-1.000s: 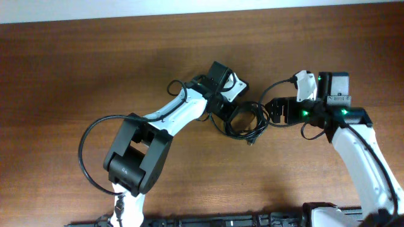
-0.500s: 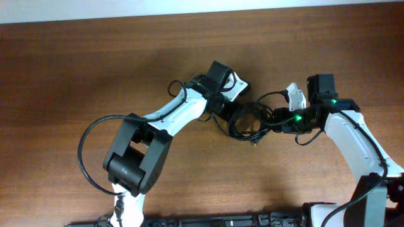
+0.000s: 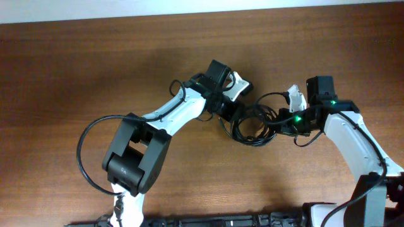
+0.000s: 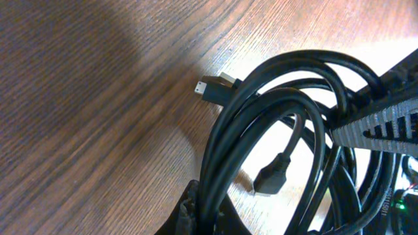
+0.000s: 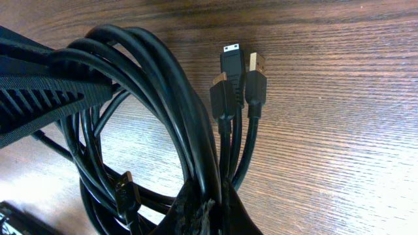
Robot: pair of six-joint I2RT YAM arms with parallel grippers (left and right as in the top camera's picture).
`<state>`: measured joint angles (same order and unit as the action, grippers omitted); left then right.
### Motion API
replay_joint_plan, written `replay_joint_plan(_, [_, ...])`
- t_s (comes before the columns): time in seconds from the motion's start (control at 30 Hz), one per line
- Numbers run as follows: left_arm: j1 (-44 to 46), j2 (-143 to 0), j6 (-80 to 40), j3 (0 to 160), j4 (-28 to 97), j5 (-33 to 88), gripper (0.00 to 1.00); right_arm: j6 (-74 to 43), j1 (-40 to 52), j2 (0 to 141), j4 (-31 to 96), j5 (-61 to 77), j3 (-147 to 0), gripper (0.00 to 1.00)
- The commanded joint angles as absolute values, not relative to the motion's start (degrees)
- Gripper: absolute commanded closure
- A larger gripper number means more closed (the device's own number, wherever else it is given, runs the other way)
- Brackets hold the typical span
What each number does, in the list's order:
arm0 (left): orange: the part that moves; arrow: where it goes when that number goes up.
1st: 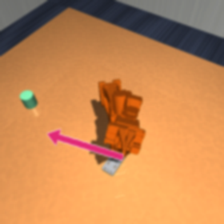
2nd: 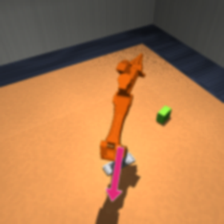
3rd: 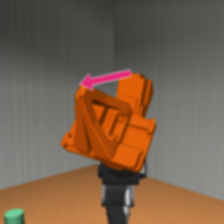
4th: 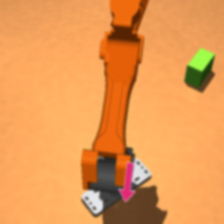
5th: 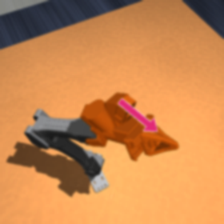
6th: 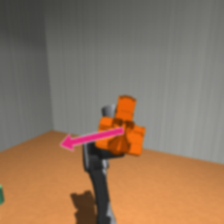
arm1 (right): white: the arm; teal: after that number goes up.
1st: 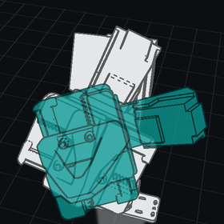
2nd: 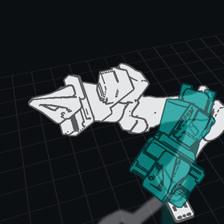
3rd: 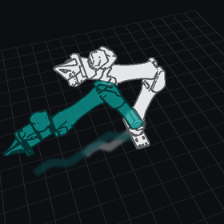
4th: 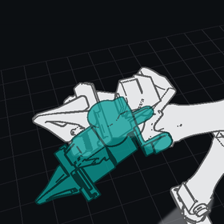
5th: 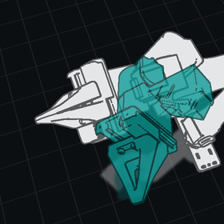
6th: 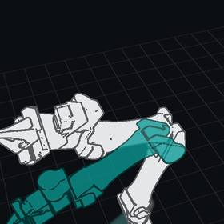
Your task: Untangle cables
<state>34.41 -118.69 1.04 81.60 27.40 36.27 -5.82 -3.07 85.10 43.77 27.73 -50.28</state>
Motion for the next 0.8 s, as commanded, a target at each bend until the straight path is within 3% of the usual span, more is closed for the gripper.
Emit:
replay_joint_plan(0.0, [31.18, -115.68, 0.38, 81.93, 27.07, 37.65, 0.98, -5.21, -2.98, 85.67, 44.86, 19.97, -49.28, 0.96])
replay_joint_plan(0.17, [27.73, -115.68, -0.91, 81.93, 27.07, 40.01, 0.87, -6.96, -2.98, 85.67, 45.43, 10.72, -49.28, 0.96])
replay_joint_plan(0.27, [26.39, -115.68, -1.04, 81.93, 27.05, 41.19, 1.00, -6.98, -2.98, 85.67, 45.47, 10.72, -49.28, 0.96])
replay_joint_plan(0.33, [25.34, -115.68, -5.21, 81.93, 26.52, 41.23, 1.00, -6.96, -2.98, 85.67, 45.54, 10.76, -49.28, 0.96])
replay_joint_plan(0.37, [25.12, -115.68, -7.03, 81.93, 24.73, 44.03, 0.92, -6.98, -2.98, 85.67, 45.54, 10.94, -49.28, 0.96])
replay_joint_plan(0.43, [25.74, -115.68, -4.47, 81.93, 22.57, 45.19, 0.50, -6.96, -2.98, 85.67, 45.54, 11.90, -49.28, 0.96])
replay_joint_plan(0.57, [29.47, -115.70, 13.39, 81.91, 21.23, 35.79, 0.27, -6.96, -2.98, 85.67, 45.54, 13.37, -49.28, 0.96])
replay_joint_plan(0.77, [35.07, -115.94, 20.73, 81.91, 18.57, 32.69, 0.23, -6.96, -2.98, 85.67, 45.54, 13.37, -49.28, 0.96])
